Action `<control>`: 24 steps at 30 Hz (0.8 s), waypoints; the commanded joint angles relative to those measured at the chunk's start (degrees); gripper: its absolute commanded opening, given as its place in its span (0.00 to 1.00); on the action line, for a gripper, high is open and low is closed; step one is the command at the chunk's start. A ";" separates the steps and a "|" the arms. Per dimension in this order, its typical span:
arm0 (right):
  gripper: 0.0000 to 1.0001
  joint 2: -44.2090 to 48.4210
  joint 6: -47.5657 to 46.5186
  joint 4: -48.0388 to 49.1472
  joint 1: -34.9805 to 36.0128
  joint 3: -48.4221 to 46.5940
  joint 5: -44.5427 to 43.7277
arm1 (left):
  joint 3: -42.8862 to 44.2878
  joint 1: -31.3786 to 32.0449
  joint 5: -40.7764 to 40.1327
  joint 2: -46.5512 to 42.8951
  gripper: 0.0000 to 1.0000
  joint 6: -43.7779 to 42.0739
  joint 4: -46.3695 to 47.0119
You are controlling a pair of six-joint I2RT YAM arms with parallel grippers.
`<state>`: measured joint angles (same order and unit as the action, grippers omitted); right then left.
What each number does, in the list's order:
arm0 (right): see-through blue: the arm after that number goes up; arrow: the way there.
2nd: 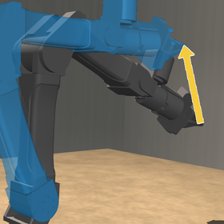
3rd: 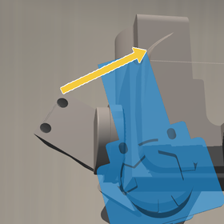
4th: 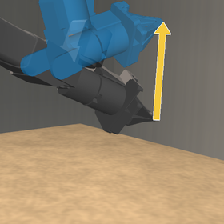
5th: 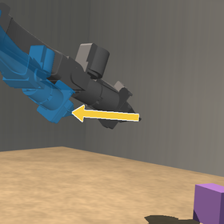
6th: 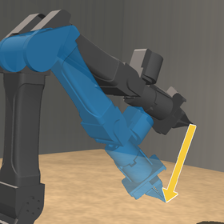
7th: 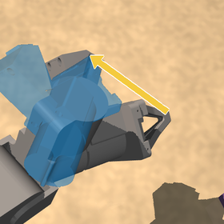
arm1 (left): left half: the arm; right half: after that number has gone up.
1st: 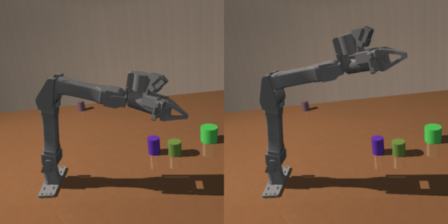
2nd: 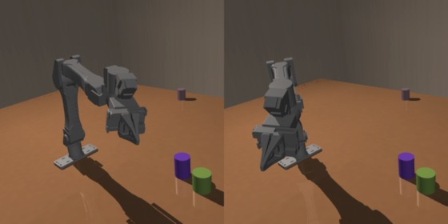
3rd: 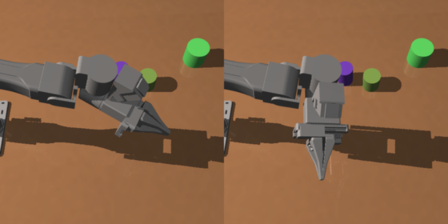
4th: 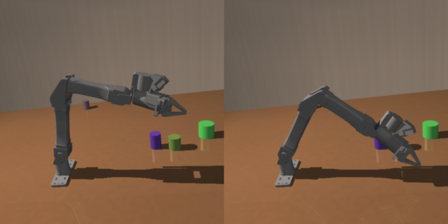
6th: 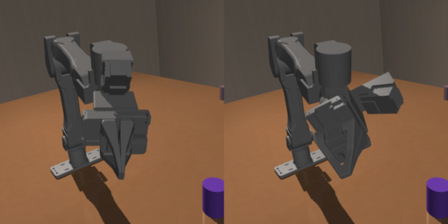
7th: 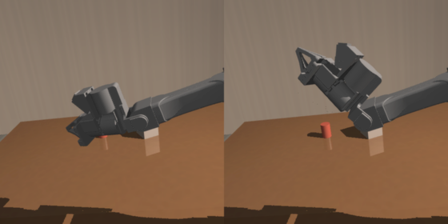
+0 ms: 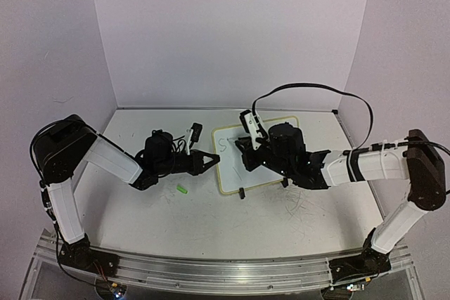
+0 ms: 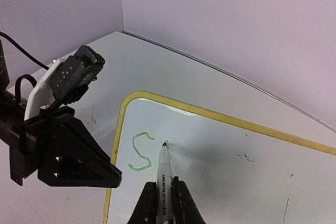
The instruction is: Write a sentence on the whiteboard
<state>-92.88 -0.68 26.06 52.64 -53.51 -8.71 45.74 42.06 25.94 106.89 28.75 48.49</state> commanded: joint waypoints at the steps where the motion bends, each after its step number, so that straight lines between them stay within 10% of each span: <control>1: 0.00 0.86 2.45 -0.39 -0.14 1.69 -0.61 | 0.49 0.14 -0.01 -1.84 0.00 -0.10 0.76; 24: 0.00 3.50 2.48 -1.03 -0.04 4.56 -3.65 | 0.08 0.16 -0.10 -2.04 0.00 -0.01 0.72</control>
<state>-91.92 2.40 26.03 52.82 -49.93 -8.41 45.74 42.06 25.80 106.89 28.77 48.23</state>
